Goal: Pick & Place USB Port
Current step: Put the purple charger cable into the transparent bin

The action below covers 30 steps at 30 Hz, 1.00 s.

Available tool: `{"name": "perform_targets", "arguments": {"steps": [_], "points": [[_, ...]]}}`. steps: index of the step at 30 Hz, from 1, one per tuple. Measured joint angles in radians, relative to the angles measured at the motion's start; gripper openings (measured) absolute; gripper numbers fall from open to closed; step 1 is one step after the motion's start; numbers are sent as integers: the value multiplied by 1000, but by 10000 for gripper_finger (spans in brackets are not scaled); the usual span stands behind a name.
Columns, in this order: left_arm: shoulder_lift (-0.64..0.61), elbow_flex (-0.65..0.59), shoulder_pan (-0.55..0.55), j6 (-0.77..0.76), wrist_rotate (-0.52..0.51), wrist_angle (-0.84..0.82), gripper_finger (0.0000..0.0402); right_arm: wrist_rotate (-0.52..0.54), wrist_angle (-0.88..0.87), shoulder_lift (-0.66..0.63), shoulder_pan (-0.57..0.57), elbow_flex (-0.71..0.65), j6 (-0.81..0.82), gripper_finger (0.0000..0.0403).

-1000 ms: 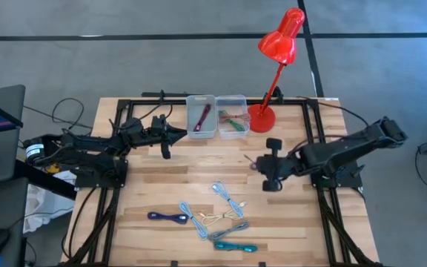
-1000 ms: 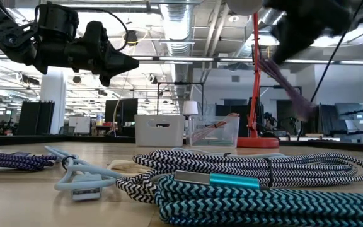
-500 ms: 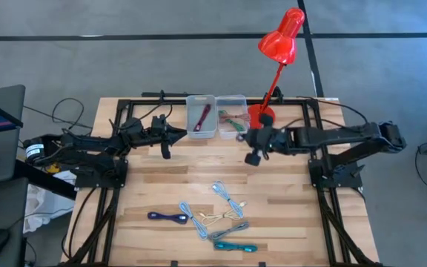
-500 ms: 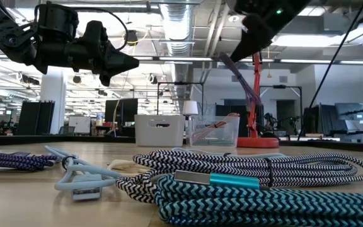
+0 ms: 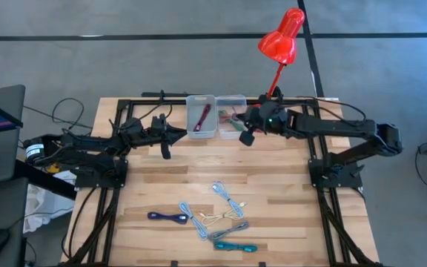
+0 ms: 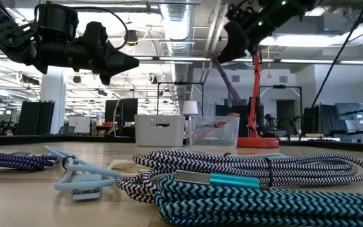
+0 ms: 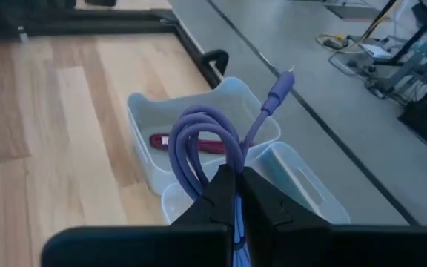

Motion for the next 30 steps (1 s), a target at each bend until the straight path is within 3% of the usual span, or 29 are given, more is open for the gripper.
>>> {"name": "perform_targets", "arguments": {"steps": [9, 22, 30], "points": [[-22, -4, 3, 127, 0, -22, 44, -50, 122, 155, -47, 0, -23, 0], [-399, -224, 51, 96, 30, -123, 44, -143, 199, 192, -181, 0, 0, 0], [-440, -224, 52, 99, 49, -160, 44, -181, 243, 308, -198, 2, 38, 0]]}}
